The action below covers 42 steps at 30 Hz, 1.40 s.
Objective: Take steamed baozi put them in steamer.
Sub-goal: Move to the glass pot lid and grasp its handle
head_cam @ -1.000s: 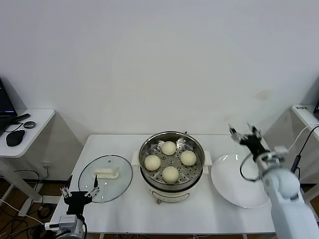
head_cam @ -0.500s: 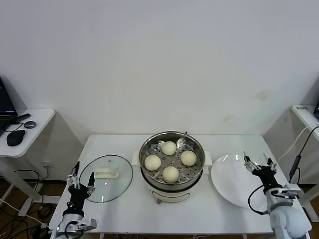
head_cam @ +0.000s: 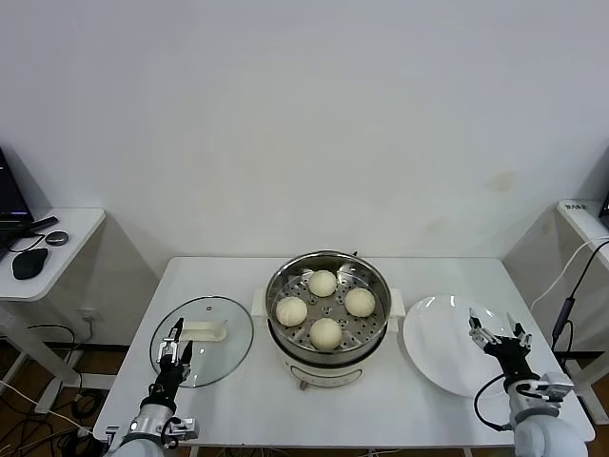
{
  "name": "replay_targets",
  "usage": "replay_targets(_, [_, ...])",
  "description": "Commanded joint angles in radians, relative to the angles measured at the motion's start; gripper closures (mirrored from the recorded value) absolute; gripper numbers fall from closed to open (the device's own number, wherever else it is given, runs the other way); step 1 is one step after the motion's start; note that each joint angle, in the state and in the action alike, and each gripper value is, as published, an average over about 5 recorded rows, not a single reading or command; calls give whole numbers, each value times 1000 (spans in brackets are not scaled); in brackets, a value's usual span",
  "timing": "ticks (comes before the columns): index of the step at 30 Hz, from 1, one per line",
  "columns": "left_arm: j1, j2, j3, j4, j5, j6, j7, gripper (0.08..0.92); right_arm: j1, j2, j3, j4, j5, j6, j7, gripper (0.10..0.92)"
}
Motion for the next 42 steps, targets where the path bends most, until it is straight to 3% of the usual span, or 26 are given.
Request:
replay_targets(1, [-100, -14, 30, 135, 95, 47, -8, 177, -23, 19, 10, -6, -12, 12, 4, 203])
replay_targets(6, [-149, -40, 26, 195, 121, 43, -28, 177, -24, 28, 9, -16, -19, 20, 4, 203])
replay_targets(42, [-326, 6, 75, 398, 59, 23, -62, 177, -34, 40, 27, -44, -24, 43, 5, 203])
